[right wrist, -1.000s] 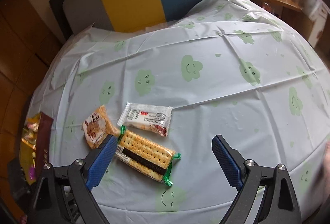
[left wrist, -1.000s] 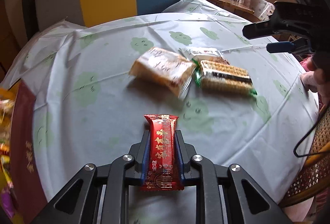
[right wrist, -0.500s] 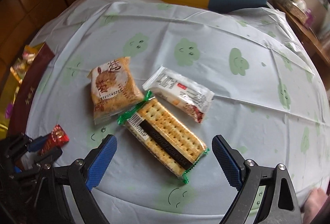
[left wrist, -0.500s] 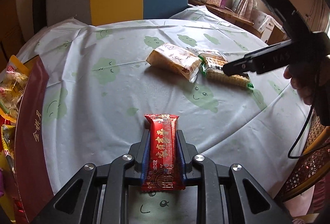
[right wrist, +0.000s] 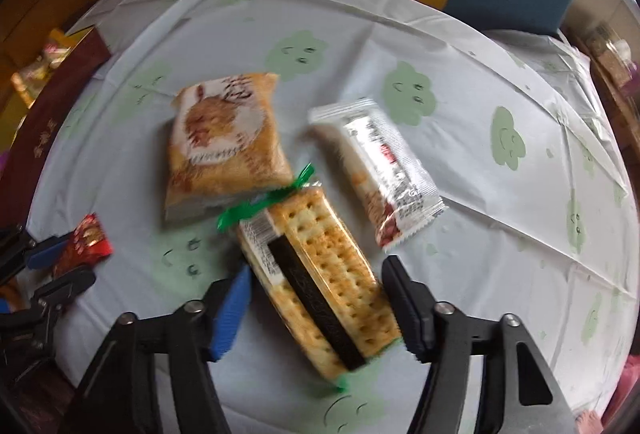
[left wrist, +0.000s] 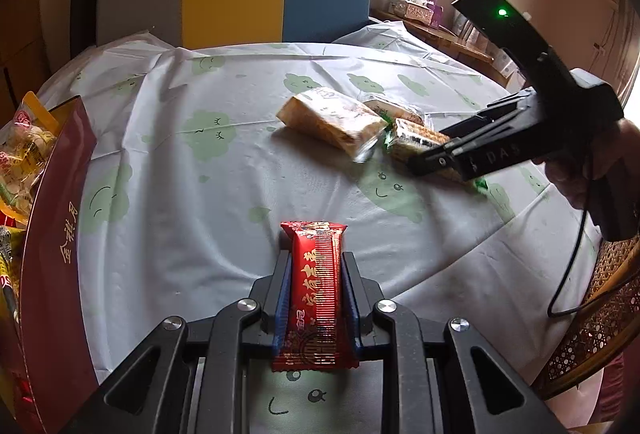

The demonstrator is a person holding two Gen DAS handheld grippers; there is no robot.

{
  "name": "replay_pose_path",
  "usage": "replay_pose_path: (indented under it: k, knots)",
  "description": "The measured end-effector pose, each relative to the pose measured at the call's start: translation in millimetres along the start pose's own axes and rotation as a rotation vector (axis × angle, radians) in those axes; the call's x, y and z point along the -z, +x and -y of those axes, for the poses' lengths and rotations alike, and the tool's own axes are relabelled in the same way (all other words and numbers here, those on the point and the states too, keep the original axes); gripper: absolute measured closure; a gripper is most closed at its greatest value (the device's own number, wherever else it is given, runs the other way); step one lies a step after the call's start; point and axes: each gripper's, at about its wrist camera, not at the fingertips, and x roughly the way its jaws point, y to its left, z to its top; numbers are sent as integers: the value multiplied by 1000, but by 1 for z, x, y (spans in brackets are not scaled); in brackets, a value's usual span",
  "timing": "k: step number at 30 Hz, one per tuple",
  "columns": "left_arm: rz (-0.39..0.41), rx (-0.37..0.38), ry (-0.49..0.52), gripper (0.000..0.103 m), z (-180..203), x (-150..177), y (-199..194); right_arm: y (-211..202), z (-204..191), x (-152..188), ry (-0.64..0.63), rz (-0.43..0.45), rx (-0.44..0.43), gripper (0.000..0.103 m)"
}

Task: Organize snacks
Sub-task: 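Carry the red stick packet toward the tray with the left tool while the right tool approaches the cracker pack, then release the red stick packet into the gold tray with the left tool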

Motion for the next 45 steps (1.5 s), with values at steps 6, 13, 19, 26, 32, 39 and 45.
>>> replay_pose_path:
  k: [6, 13, 19, 26, 32, 39, 45]
  knots:
    - [6, -13, -1, 79, 2, 1, -1, 2, -4, 1, 8, -36, -80, 41]
    - [-18, -26, -10, 81, 5, -5, -4, 5, -6, 5, -15, -21, -63, 40]
    - [32, -43, -33, 81, -7, -14, -34, 3, -15, 12, -41, -11, -42, 40]
    - [134, -96, -224, 81, -68, -24, -101, 4, -33, 18, -61, 2, -15, 41]
    - [145, -212, -439, 81, -145, -2, -130, 1, -40, 19, -71, 7, -1, 41]
    - [74, -230, -613, 80, -198, 28, -116, -1, -41, 21, -80, 16, 10, 41]
    - [47, -235, -642, 73, -207, 33, -104, -2, -45, 24, -80, 19, 16, 41]
